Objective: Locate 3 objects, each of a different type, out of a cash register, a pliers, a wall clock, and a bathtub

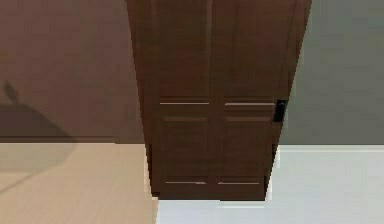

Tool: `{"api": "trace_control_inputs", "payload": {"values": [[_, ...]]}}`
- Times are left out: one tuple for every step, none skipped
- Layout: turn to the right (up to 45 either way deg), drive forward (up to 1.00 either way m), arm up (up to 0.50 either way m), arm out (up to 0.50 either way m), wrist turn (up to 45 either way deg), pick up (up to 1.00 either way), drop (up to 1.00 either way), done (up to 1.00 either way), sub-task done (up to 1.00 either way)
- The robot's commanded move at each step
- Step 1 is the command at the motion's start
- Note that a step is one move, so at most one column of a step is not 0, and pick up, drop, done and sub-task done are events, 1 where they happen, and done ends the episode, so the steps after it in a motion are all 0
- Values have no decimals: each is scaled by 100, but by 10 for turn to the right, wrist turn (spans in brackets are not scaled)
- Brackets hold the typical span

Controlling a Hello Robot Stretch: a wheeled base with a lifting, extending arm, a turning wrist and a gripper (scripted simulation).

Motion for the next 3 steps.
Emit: {"api": "trace_control_inputs", "payload": {"values": [[-450,0,0,0,0,0,0,0,0],[-390,0,0,0,0,0,0,0,0],[0,65,0,0,0,0,0,0,0]]}}
